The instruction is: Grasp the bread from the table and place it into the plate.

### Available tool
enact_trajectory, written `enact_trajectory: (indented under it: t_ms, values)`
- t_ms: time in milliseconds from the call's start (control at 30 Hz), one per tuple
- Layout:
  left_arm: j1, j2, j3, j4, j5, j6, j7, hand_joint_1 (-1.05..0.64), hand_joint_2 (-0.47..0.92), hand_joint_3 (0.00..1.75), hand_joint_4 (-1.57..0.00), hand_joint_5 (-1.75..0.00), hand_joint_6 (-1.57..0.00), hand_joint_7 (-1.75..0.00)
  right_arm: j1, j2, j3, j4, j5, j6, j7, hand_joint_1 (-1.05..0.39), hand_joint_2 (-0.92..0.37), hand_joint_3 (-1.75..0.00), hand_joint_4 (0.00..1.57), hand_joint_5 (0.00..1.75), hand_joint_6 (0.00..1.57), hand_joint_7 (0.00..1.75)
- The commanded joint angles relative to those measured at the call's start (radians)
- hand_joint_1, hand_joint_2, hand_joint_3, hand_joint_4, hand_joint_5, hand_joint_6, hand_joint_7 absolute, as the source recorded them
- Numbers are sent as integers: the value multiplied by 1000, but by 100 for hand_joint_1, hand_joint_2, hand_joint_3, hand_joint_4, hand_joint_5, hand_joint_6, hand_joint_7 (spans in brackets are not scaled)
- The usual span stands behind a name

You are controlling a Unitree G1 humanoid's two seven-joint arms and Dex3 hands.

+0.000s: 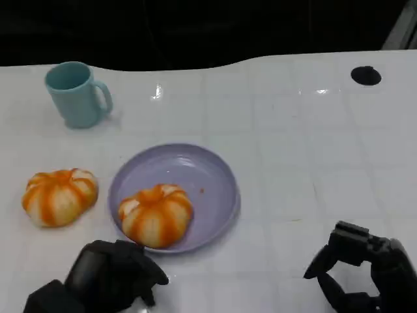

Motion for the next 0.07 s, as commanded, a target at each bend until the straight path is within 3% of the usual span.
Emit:
enact_trajectory:
  t_ms: [33, 67]
  values:
    - [10, 25, 10, 6, -6, -13, -5, -105, 92, 21, -121, -117, -136, -58, 5, -9, 3, 5, -7, -17, -17, -16, -28, -136, 74, 159, 72, 134]
    - [12, 25, 11, 4, -8, -11, -8, -105, 92, 20, -121, -117, -136, -58, 6, -10, 5, 5, -7, -16, -16, -16, -29, -135, 73, 159, 71, 134]
